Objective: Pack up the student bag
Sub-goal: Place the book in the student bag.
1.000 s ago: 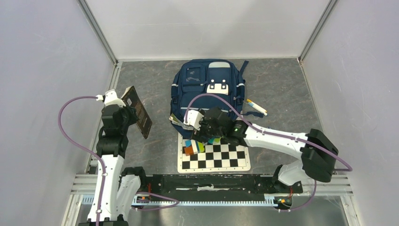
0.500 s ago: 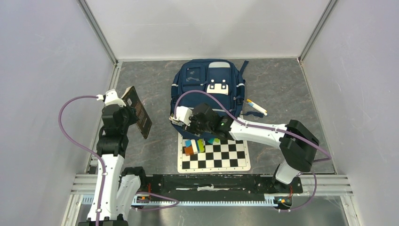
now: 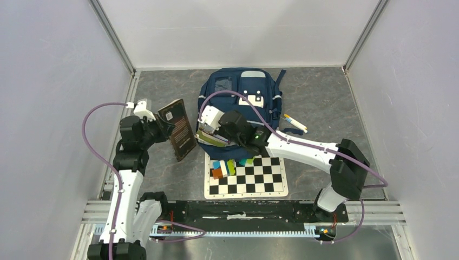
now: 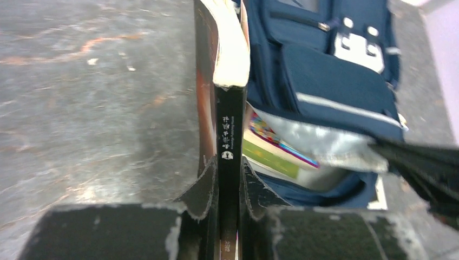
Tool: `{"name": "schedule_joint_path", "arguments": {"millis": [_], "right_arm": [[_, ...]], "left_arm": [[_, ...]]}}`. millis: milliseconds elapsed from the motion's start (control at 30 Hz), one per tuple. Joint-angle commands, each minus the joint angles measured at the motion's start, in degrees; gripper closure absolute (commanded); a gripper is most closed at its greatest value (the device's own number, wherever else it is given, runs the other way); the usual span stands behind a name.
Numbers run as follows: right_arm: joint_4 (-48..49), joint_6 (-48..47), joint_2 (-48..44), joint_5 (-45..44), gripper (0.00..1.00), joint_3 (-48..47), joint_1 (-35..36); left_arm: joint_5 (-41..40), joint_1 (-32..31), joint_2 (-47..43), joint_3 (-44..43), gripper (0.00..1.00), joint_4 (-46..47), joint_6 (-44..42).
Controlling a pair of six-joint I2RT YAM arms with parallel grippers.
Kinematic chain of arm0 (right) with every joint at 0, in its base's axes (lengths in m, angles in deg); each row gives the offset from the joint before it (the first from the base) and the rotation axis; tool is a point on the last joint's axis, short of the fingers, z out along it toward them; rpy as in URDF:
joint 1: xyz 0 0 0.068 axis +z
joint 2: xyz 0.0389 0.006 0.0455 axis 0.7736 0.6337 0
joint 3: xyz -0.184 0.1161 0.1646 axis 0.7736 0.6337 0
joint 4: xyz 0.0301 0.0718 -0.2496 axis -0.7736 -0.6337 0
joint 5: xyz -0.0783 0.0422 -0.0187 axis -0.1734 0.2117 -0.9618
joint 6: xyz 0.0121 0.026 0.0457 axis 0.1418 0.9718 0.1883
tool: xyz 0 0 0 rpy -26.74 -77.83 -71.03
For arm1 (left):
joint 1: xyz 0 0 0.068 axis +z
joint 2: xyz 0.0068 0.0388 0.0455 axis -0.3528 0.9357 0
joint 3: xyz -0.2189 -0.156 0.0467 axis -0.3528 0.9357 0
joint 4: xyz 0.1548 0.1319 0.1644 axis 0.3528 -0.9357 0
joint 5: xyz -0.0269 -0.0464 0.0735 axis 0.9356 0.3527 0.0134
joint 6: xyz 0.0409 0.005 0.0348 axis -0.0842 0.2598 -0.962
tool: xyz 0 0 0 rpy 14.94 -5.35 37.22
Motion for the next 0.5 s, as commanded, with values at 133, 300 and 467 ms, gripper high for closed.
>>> {"name": "schedule_joint_path", "arguments": {"millis": [133, 300, 467], "right_arm": [[0.99, 1.13, -4.54, -11.63, 1.00, -9.71, -5.81], [1.00, 2.92, -3.43, -11.62, 1.00, -13.96, -8.11], [1.15, 3.80, -2.15, -11.54, 1.00, -18.87, -8.71]], "left_arm": [[33.84, -0.22, -1.58, -3.38, 0.98, 14.04, 9.03], [45.56, -1.24, 1.27, -1.13, 0.98, 25.19, 19.94], [49.63, -9.82, 10.01, -1.49, 0.98, 25.25, 21.30]]}}
